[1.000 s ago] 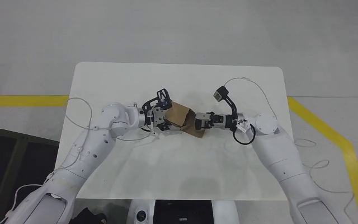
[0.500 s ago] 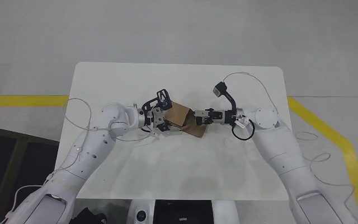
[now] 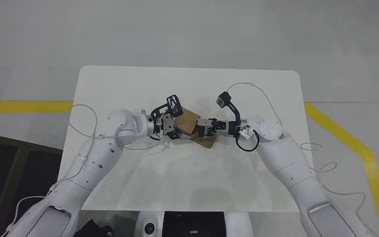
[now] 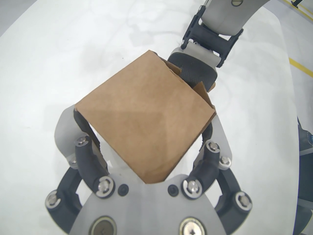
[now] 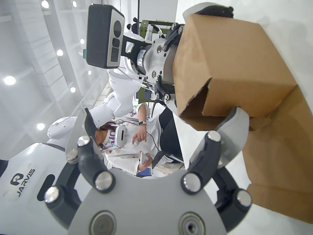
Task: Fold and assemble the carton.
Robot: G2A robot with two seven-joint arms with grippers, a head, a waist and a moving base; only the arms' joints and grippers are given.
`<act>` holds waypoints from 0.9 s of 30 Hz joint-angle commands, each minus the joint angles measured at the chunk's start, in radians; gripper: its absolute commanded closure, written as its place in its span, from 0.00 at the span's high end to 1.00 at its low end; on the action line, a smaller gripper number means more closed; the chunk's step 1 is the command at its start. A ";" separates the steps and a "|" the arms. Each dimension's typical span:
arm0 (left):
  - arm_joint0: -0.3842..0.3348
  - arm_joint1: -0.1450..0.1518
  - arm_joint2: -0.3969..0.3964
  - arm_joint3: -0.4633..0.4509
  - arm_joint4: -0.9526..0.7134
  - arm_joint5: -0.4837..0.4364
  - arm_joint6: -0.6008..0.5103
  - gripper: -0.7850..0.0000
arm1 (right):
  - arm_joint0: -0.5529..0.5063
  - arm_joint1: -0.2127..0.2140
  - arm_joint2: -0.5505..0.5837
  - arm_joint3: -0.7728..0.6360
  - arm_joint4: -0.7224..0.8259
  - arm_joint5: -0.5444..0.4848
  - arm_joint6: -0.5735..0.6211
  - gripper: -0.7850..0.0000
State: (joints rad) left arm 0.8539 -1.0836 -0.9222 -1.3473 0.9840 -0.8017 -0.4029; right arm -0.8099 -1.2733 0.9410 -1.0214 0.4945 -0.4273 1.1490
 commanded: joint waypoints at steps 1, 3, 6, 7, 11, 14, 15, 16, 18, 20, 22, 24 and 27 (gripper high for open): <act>0.001 0.000 -0.001 -0.001 0.001 0.001 -0.001 1.00 | -0.004 -0.004 -0.004 -0.001 0.008 -0.006 -0.022 1.00; 0.001 0.000 -0.002 -0.002 0.001 0.002 -0.002 1.00 | -0.008 -0.008 -0.009 -0.002 0.012 -0.013 -0.041 1.00; 0.002 0.001 -0.007 -0.001 -0.002 0.000 -0.004 1.00 | -0.014 -0.013 -0.013 0.000 0.014 -0.023 -0.069 1.00; 0.003 0.001 -0.008 -0.002 -0.004 0.000 -0.005 1.00 | -0.015 -0.015 -0.016 0.000 0.013 -0.025 -0.076 1.00; 0.005 0.003 -0.016 -0.004 -0.010 -0.002 -0.012 1.00 | -0.016 -0.023 -0.026 0.006 0.017 -0.036 -0.094 1.00; 0.007 0.004 -0.023 -0.007 -0.013 -0.004 -0.018 1.00 | -0.013 -0.029 -0.036 0.013 0.018 -0.043 -0.103 1.00; 0.008 0.005 -0.025 -0.008 -0.015 -0.003 -0.019 1.00 | -0.011 -0.032 -0.039 0.016 0.017 -0.047 -0.105 1.00; 0.009 0.005 -0.026 -0.008 -0.017 -0.003 -0.021 1.00 | -0.010 -0.034 -0.043 0.020 0.017 -0.050 -0.108 1.00; 0.009 0.006 -0.029 -0.010 -0.019 -0.005 -0.025 1.00 | -0.007 -0.040 -0.052 0.030 0.019 -0.056 -0.117 1.00; 0.010 0.007 -0.032 -0.009 -0.023 -0.007 -0.028 1.00 | -0.003 -0.046 -0.060 0.041 0.021 -0.065 -0.123 1.00; 0.011 0.007 -0.035 -0.010 -0.026 -0.008 -0.032 1.00 | 0.001 -0.052 -0.067 0.052 0.024 -0.074 -0.126 1.00; 0.013 0.008 -0.037 -0.010 -0.030 -0.009 -0.036 1.00 | 0.007 -0.057 -0.072 0.064 0.025 -0.083 -0.130 1.00; 0.015 0.010 -0.041 -0.011 -0.034 -0.012 -0.042 1.00 | 0.015 -0.064 -0.079 0.083 0.029 -0.093 -0.130 1.00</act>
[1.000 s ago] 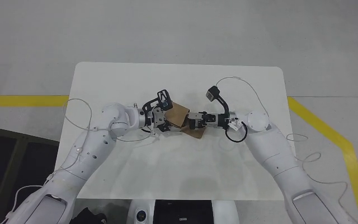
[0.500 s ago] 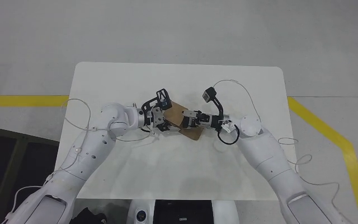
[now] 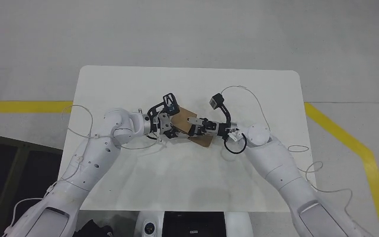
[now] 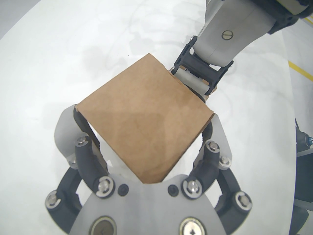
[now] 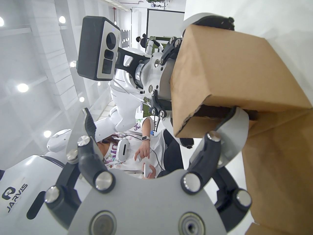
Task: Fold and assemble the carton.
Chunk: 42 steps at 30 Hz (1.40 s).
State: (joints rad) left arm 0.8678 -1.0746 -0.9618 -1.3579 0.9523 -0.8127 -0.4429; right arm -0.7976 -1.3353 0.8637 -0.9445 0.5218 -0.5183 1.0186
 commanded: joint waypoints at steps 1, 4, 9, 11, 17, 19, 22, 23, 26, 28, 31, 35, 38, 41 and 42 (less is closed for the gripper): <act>0.002 0.001 -0.004 0.000 -0.003 -0.003 -0.003 1.00 | 0.006 -0.005 -0.004 0.011 0.002 -0.007 0.000 1.00; 0.004 0.003 -0.008 -0.003 -0.008 -0.004 -0.008 1.00 | 0.015 -0.011 -0.009 0.025 0.005 -0.016 0.004 1.00; 0.007 0.004 -0.010 -0.008 -0.014 -0.005 -0.015 1.00 | 0.024 -0.017 -0.008 0.047 0.006 -0.025 0.006 1.00; 0.008 0.004 -0.010 -0.010 -0.016 -0.006 -0.019 1.00 | 0.025 -0.019 -0.007 0.053 0.005 -0.028 0.003 1.00; 0.016 0.006 -0.014 -0.018 -0.022 -0.008 -0.024 1.00 | 0.029 -0.022 0.002 0.063 0.007 -0.029 0.009 1.00; 0.019 0.007 -0.014 -0.022 -0.020 -0.003 -0.026 1.00 | 0.030 -0.018 0.014 0.060 0.009 -0.020 0.024 1.00; 0.022 0.006 -0.012 -0.023 -0.017 0.005 -0.026 1.00 | 0.029 -0.008 0.035 0.043 0.010 0.021 0.060 1.00; 0.023 0.006 -0.011 -0.023 -0.016 0.009 -0.025 1.00 | 0.027 -0.004 0.044 0.033 0.009 0.036 0.073 1.00; 0.024 0.004 -0.006 -0.016 -0.009 0.016 -0.021 1.00 | 0.016 0.013 0.077 -0.015 0.000 0.087 0.114 1.00; 0.025 0.002 0.002 -0.017 -0.002 0.022 -0.016 1.00 | 0.003 0.027 0.100 -0.061 -0.019 0.126 0.138 1.00; 0.025 -0.001 0.013 -0.020 0.002 0.036 -0.011 1.00 | -0.019 0.048 0.135 -0.133 -0.073 0.184 0.155 1.00; 0.024 -0.003 0.014 -0.018 0.000 0.044 -0.007 1.00 | -0.064 0.080 0.194 -0.227 -0.156 0.277 0.171 1.00; 0.023 -0.004 0.012 -0.019 -0.001 0.051 -0.005 1.00 | -0.111 0.103 0.245 -0.305 -0.198 0.328 0.183 1.00; 0.023 -0.004 0.008 -0.021 -0.005 0.056 -0.004 1.00 | -0.168 0.127 0.303 -0.380 -0.236 0.368 0.201 1.00; 0.023 -0.004 0.006 -0.023 -0.007 0.057 -0.004 1.00 | -0.188 0.135 0.326 -0.402 -0.251 0.382 0.202 1.00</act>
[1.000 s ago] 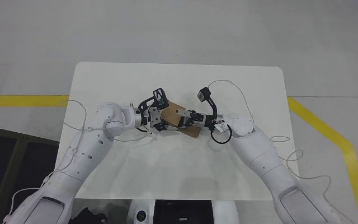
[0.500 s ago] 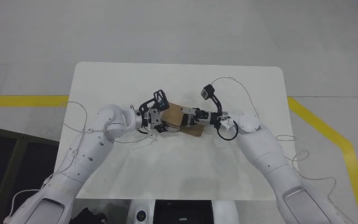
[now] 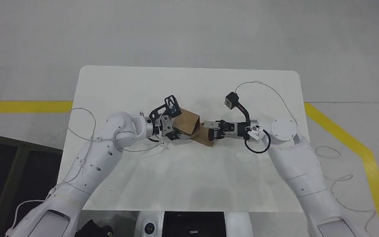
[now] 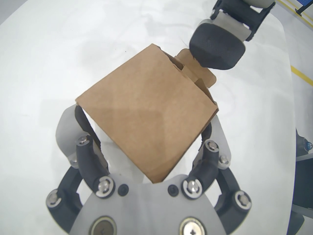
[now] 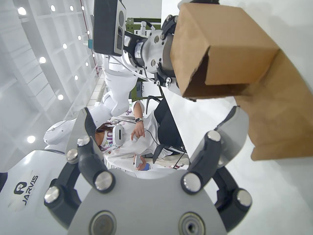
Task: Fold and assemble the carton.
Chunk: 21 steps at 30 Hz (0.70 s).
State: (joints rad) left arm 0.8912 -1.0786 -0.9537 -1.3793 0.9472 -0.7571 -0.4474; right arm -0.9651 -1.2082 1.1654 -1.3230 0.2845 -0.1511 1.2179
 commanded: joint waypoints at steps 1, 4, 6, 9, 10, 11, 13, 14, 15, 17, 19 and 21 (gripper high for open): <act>0.000 0.000 -0.004 -0.002 -0.003 0.003 0.000 1.00 | -0.042 0.015 0.045 -0.049 -0.024 0.027 0.001 1.00; 0.000 0.001 -0.009 -0.005 -0.010 0.005 -0.001 1.00 | -0.107 0.034 0.104 -0.112 -0.049 0.046 -0.014 1.00; 0.001 0.001 -0.012 -0.006 -0.013 0.007 -0.003 1.00 | -0.132 0.041 0.120 -0.127 -0.083 0.045 -0.024 1.00; 0.002 0.001 -0.012 -0.010 -0.015 0.010 -0.007 1.00 | -0.154 0.042 0.117 -0.116 -0.070 0.010 -0.052 1.00; 0.003 0.000 -0.012 -0.010 -0.018 0.011 -0.006 1.00 | -0.155 0.042 0.112 -0.105 -0.073 -0.004 -0.063 1.00; 0.004 0.000 -0.011 -0.012 -0.018 0.012 -0.007 1.00 | -0.156 0.040 0.106 -0.094 -0.068 -0.021 -0.079 1.00; 0.006 0.000 -0.010 -0.013 -0.016 0.013 -0.009 1.00 | -0.154 0.036 0.089 -0.068 -0.058 -0.059 -0.105 1.00; 0.007 0.000 -0.010 -0.014 -0.016 0.014 -0.009 1.00 | -0.151 0.033 0.079 -0.056 -0.054 -0.081 -0.118 1.00; 0.008 0.000 -0.010 -0.015 -0.014 0.013 -0.010 1.00 | -0.146 0.031 0.069 -0.041 -0.050 -0.098 -0.129 1.00; 0.009 0.000 -0.010 -0.015 -0.015 0.014 -0.012 1.00 | -0.132 0.026 0.048 -0.009 -0.049 -0.118 -0.146 1.00; 0.009 0.000 -0.011 -0.016 -0.016 0.014 -0.014 1.00 | -0.117 0.021 0.029 0.021 -0.044 -0.135 -0.159 1.00; 0.009 0.000 -0.012 -0.016 -0.016 0.013 -0.015 1.00 | -0.102 0.017 0.013 0.049 -0.038 -0.146 -0.167 1.00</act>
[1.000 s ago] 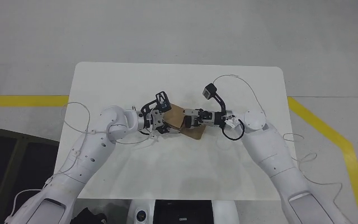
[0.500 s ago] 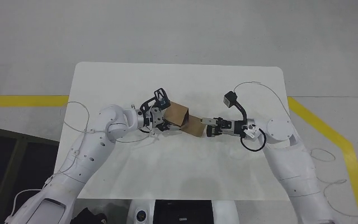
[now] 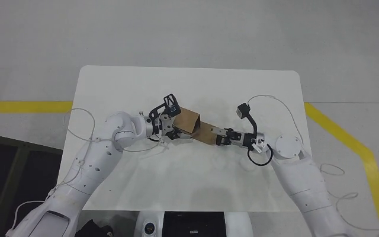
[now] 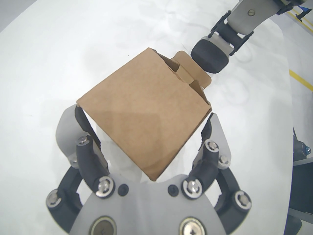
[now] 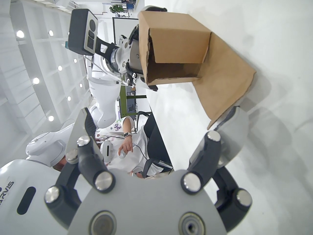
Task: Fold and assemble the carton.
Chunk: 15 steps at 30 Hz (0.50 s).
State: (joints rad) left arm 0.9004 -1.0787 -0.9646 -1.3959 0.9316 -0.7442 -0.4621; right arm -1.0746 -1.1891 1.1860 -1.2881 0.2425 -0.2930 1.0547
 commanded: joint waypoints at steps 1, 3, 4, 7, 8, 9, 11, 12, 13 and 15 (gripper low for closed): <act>0.000 0.000 -0.001 0.000 -0.001 0.000 0.000 1.00 | 0.016 -0.004 -0.015 0.027 0.007 -0.008 -0.006 1.00; 0.001 0.000 -0.002 0.000 -0.001 0.000 -0.001 1.00 | 0.031 -0.008 -0.028 0.053 0.018 -0.008 -0.015 1.00; 0.001 0.000 -0.003 0.000 -0.001 0.000 -0.001 1.00 | 0.038 -0.010 -0.034 0.064 0.022 -0.006 -0.018 1.00; 0.001 0.000 -0.004 -0.001 -0.002 -0.001 -0.002 1.00 | 0.057 -0.017 -0.053 0.100 0.043 0.006 -0.029 1.00; 0.001 0.000 -0.004 -0.001 -0.002 -0.001 -0.003 1.00 | 0.062 -0.019 -0.059 0.111 0.052 0.013 -0.033 1.00; 0.002 0.000 -0.005 -0.001 -0.003 0.001 -0.002 1.00 | 0.065 -0.022 -0.062 0.120 0.069 0.014 -0.041 1.00; 0.002 0.000 -0.005 -0.002 -0.003 0.001 -0.003 1.00 | 0.071 -0.025 -0.066 0.134 0.091 0.019 -0.050 1.00; 0.003 0.000 -0.006 -0.002 -0.003 0.001 -0.003 1.00 | 0.071 -0.026 -0.066 0.138 0.108 0.015 -0.050 1.00; 0.003 0.000 -0.006 -0.003 -0.005 0.000 -0.003 1.00 | 0.071 -0.027 -0.067 0.143 0.119 0.014 -0.047 1.00; 0.003 0.000 -0.008 -0.002 -0.005 -0.002 -0.004 1.00 | 0.074 -0.029 -0.070 0.144 0.143 0.005 -0.034 1.00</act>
State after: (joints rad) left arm 0.9035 -1.0785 -0.9718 -1.3986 0.9266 -0.7449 -0.4656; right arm -1.0015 -1.2173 1.1173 -1.1438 0.3713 -0.2825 1.0134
